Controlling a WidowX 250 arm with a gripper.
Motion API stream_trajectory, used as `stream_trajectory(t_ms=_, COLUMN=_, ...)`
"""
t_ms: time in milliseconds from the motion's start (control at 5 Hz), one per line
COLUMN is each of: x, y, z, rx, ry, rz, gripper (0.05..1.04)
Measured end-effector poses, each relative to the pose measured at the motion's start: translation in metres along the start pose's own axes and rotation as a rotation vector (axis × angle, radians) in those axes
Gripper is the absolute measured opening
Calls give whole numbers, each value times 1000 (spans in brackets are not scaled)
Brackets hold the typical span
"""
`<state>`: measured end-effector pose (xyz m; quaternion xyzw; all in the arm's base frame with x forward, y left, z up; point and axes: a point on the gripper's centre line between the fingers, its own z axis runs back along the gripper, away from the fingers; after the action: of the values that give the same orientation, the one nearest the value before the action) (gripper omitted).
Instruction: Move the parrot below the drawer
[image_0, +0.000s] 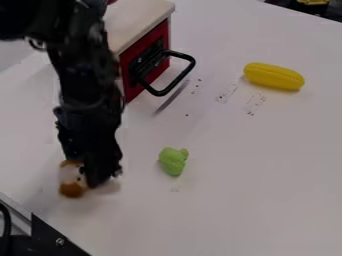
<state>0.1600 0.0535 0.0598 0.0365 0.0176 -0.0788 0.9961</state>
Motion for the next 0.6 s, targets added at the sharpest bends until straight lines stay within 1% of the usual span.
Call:
stream_trajectory(t_ms=200, x=14, y=-1, z=40, rx=-9, ry=-50, rz=60, gripper=411)
stream_trajectory(t_ms=400, x=61, y=-17, z=60, rx=-5, ry=-117, rz=45, gripper=402)
stream_trajectory(t_ms=600, x=112, y=-42, z=60, rx=-8, ry=-154, rz=0, gripper=401)
